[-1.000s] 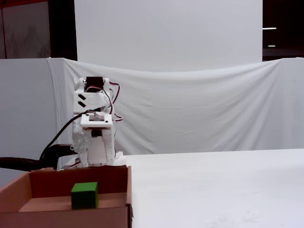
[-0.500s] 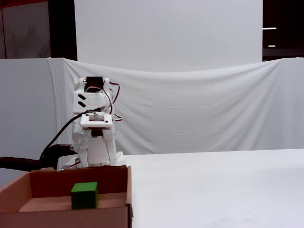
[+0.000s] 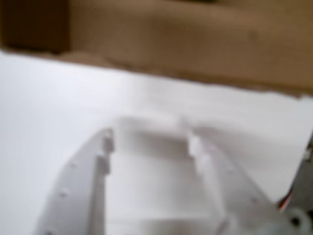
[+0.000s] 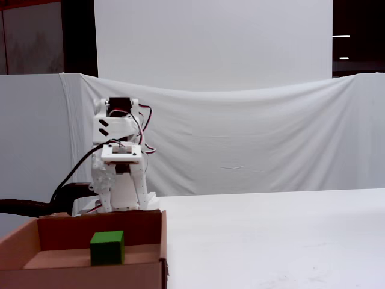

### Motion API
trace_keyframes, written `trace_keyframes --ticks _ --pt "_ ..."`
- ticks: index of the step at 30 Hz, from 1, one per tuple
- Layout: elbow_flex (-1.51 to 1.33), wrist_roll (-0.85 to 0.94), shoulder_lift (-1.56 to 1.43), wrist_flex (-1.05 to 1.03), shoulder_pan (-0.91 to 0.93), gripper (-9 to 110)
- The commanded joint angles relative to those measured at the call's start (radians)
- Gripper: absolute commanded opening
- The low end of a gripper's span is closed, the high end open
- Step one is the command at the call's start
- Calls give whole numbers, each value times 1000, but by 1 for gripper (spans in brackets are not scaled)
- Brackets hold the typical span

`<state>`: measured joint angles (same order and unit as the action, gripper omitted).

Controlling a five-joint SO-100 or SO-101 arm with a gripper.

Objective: Grasp a green cube and put it in a box.

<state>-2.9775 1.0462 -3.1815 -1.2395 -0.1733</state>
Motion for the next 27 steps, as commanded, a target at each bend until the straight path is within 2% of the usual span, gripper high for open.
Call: trace_keyframes --ticks 1,27 --pt "5 -3 -2 0 -11 21" --pt "5 -12 -2 2 -11 21"
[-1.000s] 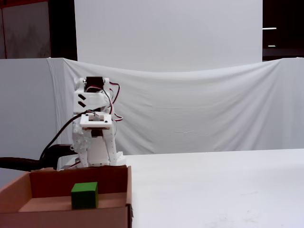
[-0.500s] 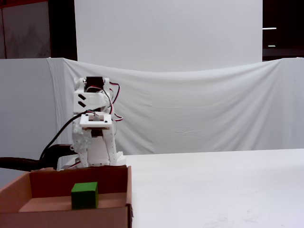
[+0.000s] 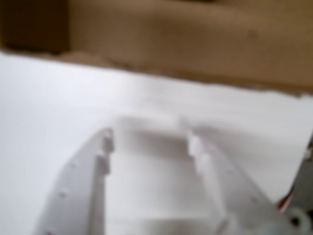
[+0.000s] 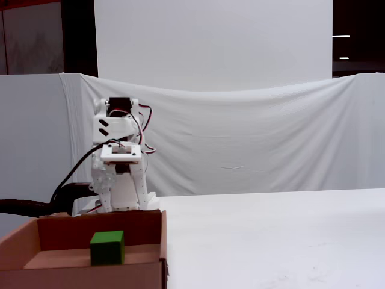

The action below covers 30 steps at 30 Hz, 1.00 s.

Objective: Grasp a green cube and put it in a box.

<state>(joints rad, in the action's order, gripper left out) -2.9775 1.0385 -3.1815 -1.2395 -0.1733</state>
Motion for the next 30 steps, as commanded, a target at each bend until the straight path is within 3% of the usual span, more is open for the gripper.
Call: trace_keyframes --ticks 1,30 --pt "5 -5 -2 2 -11 21" --pt "5 -26 -2 3 -11 21"
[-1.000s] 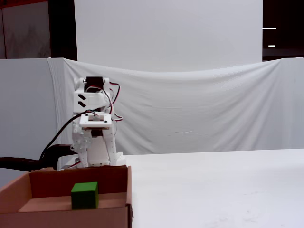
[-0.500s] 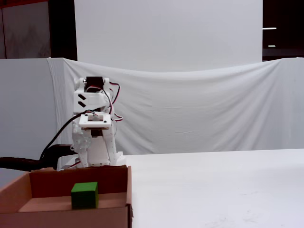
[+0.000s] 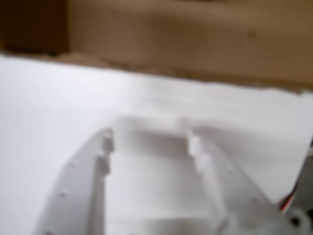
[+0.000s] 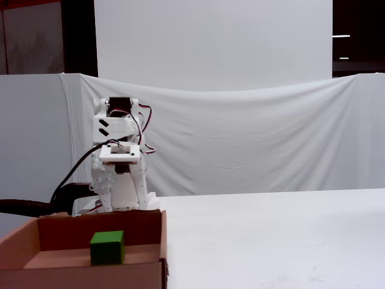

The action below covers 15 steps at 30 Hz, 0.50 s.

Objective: Grasp a green cube and put it in a box.

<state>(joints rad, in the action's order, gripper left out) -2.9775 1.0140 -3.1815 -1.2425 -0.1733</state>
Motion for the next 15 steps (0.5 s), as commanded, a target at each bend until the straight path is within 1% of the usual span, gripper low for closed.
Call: trace_keyframes --ticks 1,15 --pt "5 -3 -2 6 -11 21" --pt "5 -11 -2 6 -11 21"
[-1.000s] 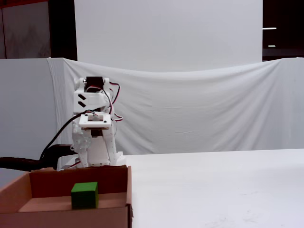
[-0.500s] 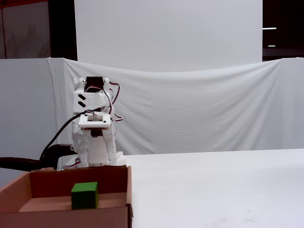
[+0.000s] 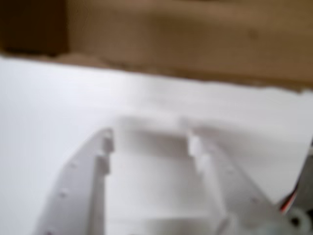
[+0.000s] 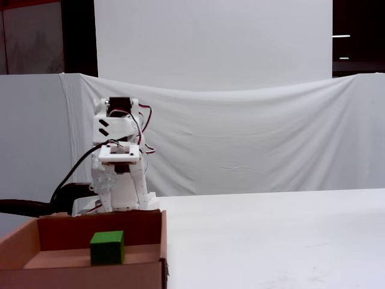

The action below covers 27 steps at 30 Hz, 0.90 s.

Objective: Grasp a green cube and put it in a box.

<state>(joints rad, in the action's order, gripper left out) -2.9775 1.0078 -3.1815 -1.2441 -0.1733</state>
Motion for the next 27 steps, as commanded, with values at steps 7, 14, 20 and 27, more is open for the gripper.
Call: trace_keyframes --ticks 7,14,20,27 --pt "5 -8 -2 9 -11 21" --pt "5 -11 -2 9 -11 21" --pt "5 -12 -2 9 -11 21" --pt "5 -14 -2 9 -11 21"
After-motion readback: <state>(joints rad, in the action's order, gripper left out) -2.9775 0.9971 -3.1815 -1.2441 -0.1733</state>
